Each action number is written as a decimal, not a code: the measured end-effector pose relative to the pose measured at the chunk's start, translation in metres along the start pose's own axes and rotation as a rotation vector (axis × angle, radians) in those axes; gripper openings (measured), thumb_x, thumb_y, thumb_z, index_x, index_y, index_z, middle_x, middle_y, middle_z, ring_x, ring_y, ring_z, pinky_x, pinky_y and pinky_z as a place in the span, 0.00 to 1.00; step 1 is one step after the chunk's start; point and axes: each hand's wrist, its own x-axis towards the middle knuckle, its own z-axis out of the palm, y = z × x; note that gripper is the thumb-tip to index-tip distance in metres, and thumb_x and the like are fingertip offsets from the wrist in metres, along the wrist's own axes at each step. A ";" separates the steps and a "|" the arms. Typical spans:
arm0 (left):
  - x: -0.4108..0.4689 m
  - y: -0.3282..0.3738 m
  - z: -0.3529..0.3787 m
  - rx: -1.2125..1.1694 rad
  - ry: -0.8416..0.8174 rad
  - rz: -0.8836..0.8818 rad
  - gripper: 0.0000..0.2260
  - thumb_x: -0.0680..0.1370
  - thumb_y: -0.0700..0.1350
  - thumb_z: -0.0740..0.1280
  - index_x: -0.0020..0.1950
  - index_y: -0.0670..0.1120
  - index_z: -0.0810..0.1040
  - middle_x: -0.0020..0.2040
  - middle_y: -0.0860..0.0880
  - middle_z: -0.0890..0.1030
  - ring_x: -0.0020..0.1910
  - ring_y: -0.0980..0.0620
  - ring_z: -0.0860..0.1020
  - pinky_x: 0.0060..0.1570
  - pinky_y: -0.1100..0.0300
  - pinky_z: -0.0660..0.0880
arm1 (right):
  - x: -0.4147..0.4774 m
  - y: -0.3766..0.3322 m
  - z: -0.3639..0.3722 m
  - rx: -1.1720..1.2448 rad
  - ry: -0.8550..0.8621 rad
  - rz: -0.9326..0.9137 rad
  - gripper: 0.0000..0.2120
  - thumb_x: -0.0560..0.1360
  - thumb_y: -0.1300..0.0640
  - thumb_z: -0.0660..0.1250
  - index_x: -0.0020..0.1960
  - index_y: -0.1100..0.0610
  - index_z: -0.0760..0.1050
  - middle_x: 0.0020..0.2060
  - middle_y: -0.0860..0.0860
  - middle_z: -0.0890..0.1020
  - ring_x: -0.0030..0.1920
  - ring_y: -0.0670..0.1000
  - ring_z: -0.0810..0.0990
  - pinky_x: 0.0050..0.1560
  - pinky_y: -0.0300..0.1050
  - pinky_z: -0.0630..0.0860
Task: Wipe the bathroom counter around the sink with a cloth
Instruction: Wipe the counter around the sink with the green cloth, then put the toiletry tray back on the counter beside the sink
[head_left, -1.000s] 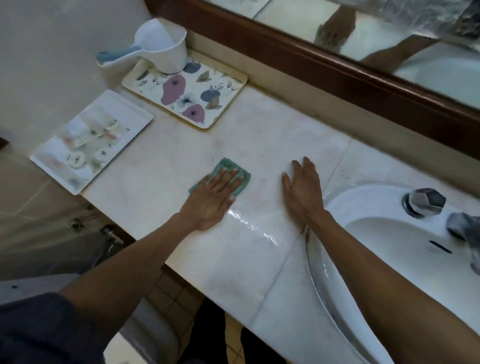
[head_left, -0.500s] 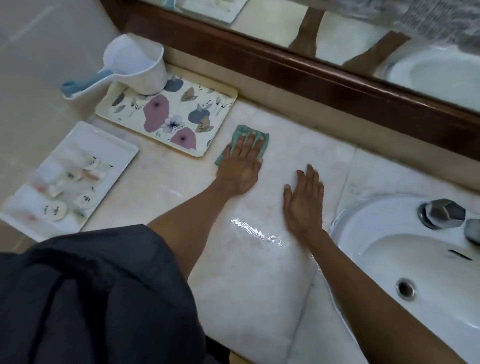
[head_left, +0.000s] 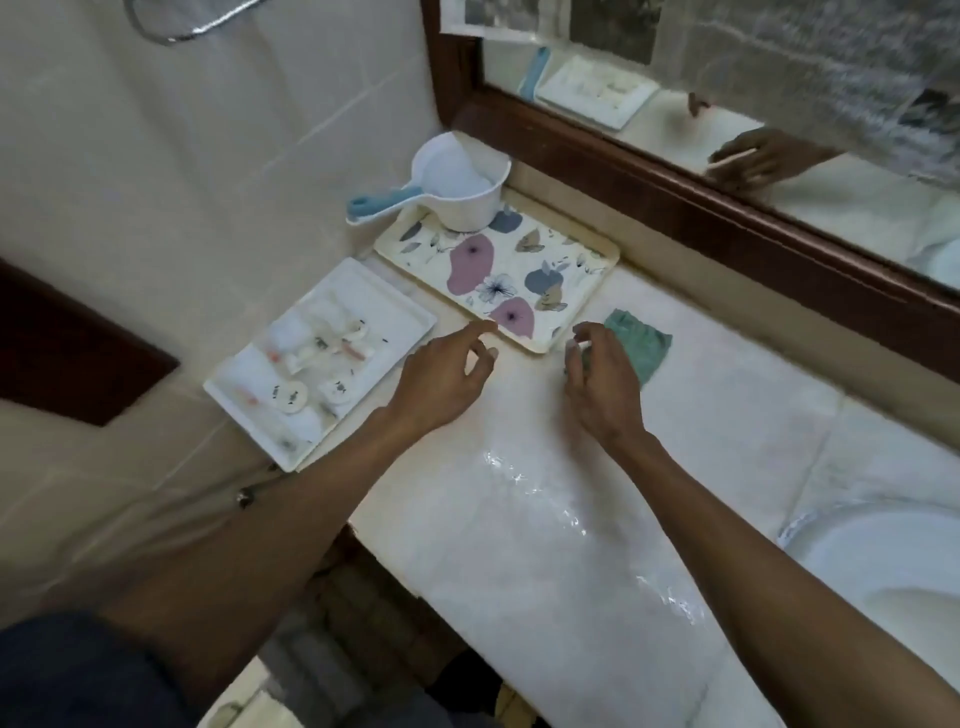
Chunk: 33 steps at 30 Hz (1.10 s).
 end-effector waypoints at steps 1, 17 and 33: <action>-0.006 -0.015 -0.014 0.001 0.036 -0.051 0.17 0.83 0.56 0.61 0.71 0.57 0.72 0.54 0.60 0.83 0.48 0.51 0.82 0.48 0.56 0.73 | 0.006 -0.018 0.011 0.003 -0.034 -0.048 0.14 0.82 0.48 0.55 0.63 0.53 0.71 0.58 0.49 0.79 0.56 0.52 0.77 0.54 0.51 0.75; -0.103 -0.189 -0.067 -0.021 0.339 -0.863 0.40 0.76 0.57 0.73 0.80 0.45 0.57 0.77 0.40 0.63 0.73 0.39 0.66 0.66 0.46 0.70 | 0.085 -0.140 0.162 -0.257 -0.542 -0.235 0.35 0.79 0.45 0.62 0.77 0.64 0.56 0.74 0.63 0.65 0.74 0.63 0.64 0.71 0.55 0.63; -0.098 -0.185 -0.052 -0.337 0.248 -0.898 0.46 0.68 0.56 0.80 0.79 0.42 0.63 0.75 0.40 0.67 0.73 0.38 0.69 0.70 0.45 0.71 | 0.040 -0.105 0.117 0.013 -0.435 -0.006 0.53 0.63 0.38 0.79 0.77 0.57 0.58 0.67 0.60 0.67 0.70 0.59 0.63 0.70 0.51 0.63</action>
